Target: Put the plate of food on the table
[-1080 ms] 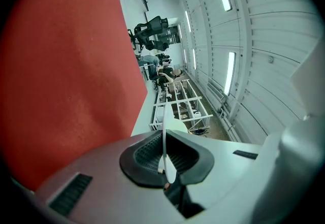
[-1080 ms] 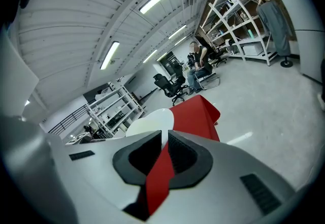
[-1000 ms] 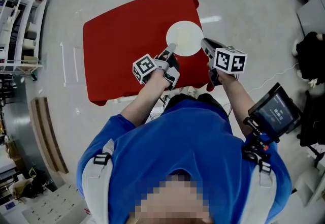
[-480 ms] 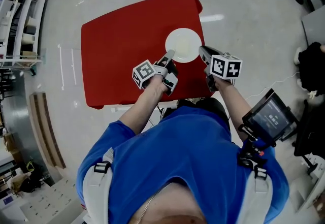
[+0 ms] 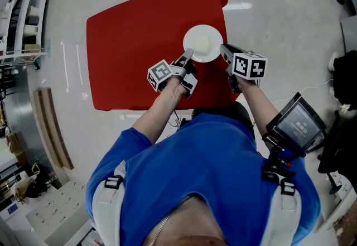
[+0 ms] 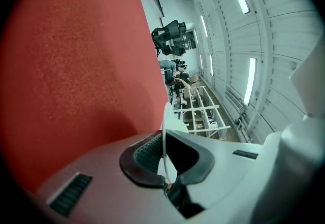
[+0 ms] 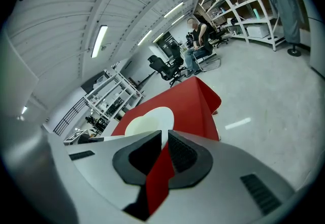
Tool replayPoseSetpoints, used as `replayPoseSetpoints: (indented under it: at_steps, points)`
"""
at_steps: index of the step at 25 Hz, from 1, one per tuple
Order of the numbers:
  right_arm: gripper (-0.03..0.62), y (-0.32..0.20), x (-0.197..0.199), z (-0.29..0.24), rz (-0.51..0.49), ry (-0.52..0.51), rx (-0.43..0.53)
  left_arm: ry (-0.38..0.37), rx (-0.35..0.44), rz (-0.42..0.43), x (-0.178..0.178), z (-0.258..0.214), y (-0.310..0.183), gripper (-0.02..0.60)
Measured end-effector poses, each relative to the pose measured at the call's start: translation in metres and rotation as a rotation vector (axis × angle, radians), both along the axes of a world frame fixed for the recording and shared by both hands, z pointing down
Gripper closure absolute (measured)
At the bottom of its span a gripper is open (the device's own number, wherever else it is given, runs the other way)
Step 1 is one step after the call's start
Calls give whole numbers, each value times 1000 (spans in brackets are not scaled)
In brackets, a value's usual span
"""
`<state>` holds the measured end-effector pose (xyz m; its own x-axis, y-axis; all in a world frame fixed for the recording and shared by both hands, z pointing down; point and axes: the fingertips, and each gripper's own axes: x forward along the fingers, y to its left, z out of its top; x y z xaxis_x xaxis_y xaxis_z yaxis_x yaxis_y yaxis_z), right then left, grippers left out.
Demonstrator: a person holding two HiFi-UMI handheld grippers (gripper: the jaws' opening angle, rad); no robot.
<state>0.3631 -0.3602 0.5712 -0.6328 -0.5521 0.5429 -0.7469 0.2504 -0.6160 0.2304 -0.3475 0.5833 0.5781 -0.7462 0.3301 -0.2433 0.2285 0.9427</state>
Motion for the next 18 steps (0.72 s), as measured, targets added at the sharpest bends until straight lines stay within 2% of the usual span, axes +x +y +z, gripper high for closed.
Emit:
replayPoseSetpoints:
  at_steps: [11, 18]
  points:
    - [572, -13, 0, 45, -39, 29, -90, -16, -70, -29, -1, 39, -11, 566]
    - [572, -16, -3, 58, -61, 30, -110, -27, -93, -42, -2, 51, -13, 566]
